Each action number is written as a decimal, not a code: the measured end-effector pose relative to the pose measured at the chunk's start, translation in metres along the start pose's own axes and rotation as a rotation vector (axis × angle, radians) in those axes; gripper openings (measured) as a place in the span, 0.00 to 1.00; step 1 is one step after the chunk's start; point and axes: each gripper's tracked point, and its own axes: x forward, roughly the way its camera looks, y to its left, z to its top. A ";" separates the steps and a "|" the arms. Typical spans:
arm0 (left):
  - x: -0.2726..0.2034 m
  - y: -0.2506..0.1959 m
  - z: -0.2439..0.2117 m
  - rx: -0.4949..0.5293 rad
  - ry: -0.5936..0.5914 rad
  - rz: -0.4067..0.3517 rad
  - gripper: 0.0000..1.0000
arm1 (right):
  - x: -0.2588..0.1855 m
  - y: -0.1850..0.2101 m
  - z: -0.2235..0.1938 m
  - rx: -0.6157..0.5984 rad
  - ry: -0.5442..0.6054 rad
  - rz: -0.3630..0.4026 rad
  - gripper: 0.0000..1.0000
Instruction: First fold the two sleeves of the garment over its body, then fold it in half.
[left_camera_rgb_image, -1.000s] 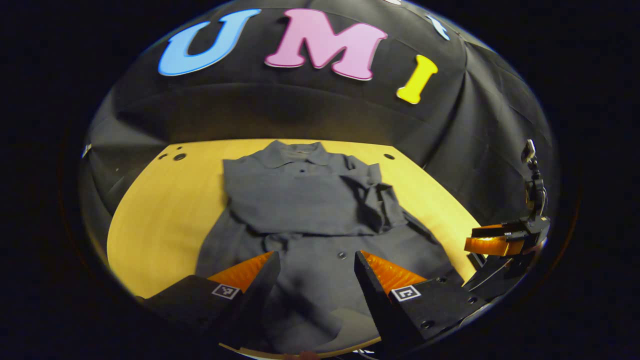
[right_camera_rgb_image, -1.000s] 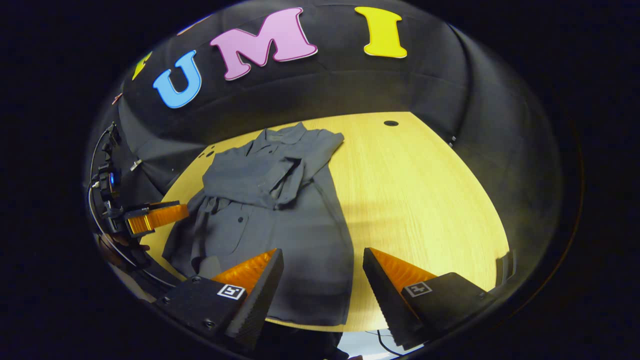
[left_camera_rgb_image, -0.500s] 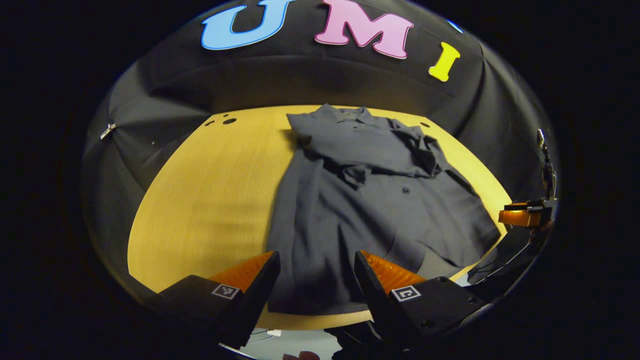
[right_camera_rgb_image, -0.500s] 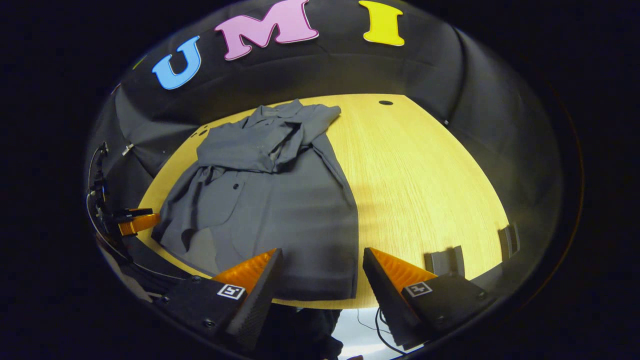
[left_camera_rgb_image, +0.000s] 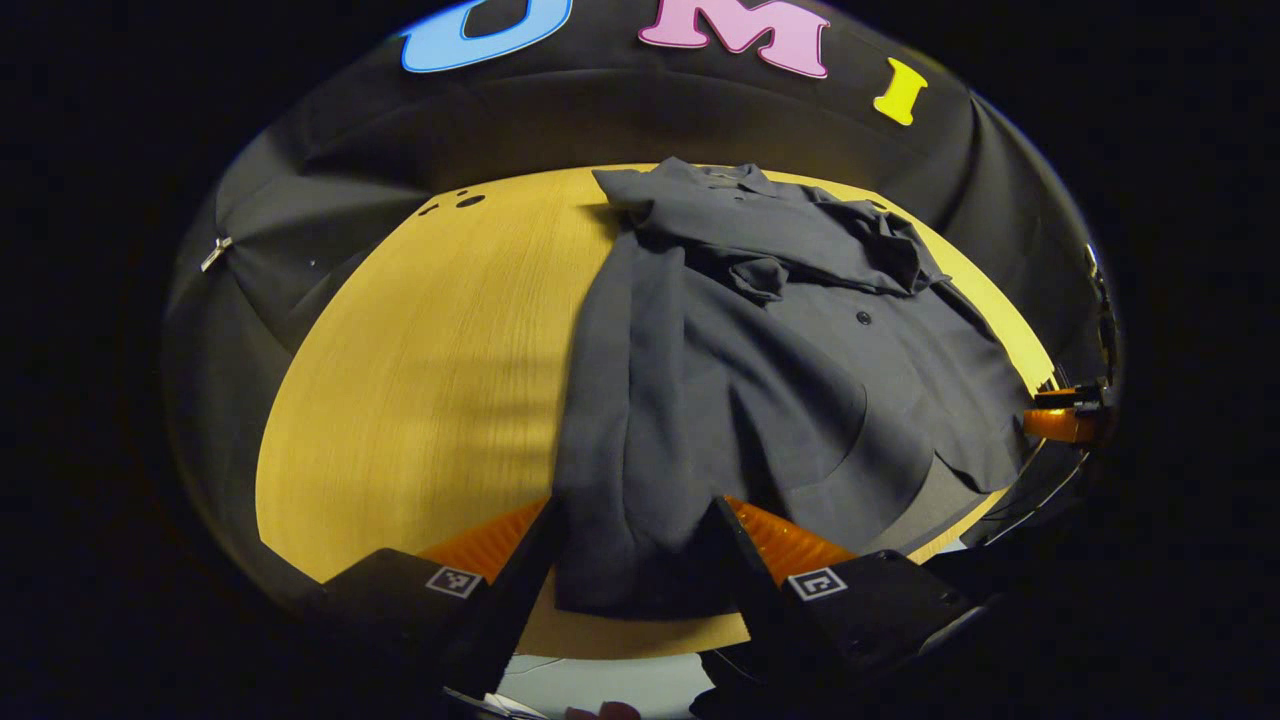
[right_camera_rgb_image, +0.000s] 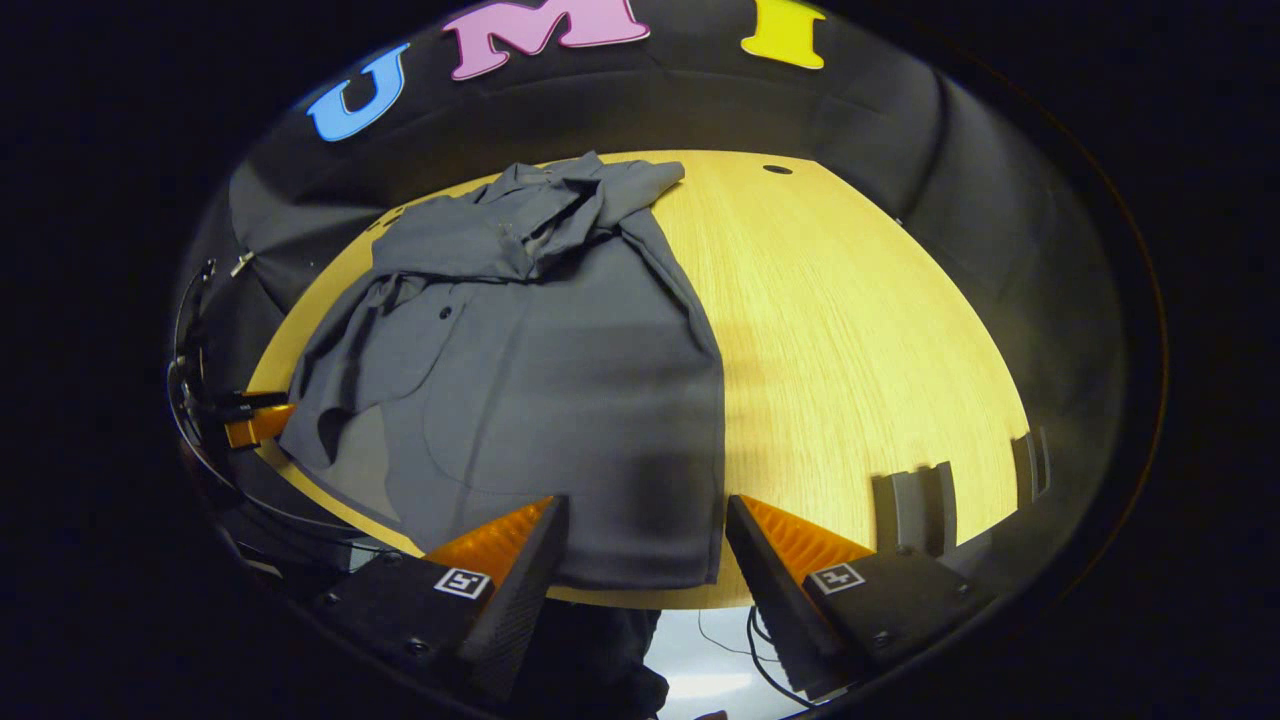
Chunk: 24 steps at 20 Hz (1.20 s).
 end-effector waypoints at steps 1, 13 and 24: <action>0.003 0.000 -0.001 0.005 0.006 0.002 0.95 | -0.001 0.000 0.006 -0.024 -0.027 -0.020 0.99; 0.001 -0.028 0.003 -0.039 0.094 -0.151 0.06 | 0.014 0.033 0.013 -0.124 0.029 0.085 0.06; -0.081 -0.047 0.021 -0.171 0.093 -0.296 0.06 | -0.045 0.031 0.077 0.030 -0.089 0.187 0.05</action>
